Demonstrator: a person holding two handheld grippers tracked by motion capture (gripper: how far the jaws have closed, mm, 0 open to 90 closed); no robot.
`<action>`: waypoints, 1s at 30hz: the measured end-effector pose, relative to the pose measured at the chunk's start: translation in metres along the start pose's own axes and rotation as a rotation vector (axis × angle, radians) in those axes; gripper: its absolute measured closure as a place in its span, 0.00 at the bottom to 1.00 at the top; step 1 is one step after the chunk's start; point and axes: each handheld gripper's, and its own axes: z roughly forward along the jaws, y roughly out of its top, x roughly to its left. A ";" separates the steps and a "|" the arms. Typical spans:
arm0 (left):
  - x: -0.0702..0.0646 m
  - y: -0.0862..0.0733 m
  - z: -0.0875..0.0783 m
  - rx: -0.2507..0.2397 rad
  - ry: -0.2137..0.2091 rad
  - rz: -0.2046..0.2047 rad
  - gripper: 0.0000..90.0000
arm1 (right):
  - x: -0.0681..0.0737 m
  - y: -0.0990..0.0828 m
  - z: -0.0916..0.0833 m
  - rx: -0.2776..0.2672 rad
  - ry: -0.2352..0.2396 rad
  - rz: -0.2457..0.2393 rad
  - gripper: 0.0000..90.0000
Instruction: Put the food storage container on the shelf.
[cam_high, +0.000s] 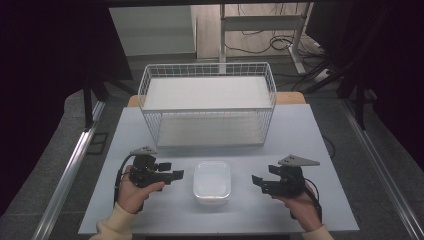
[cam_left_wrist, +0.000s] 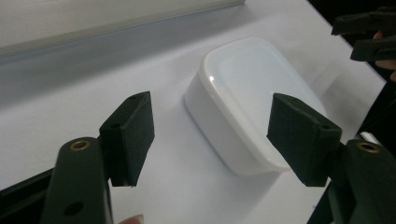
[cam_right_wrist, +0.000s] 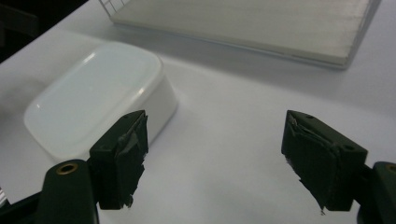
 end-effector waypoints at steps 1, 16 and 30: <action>0.000 0.001 0.002 0.003 0.004 -0.002 0.35 | 0.002 0.003 0.001 0.000 0.004 0.002 0.26; 0.004 0.003 0.009 0.013 -0.052 -0.064 0.33 | 0.021 0.029 0.027 0.025 0.124 0.092 0.31; 0.007 0.000 0.034 0.052 -0.155 -0.137 0.31 | 0.031 0.015 0.066 0.102 0.197 0.165 0.36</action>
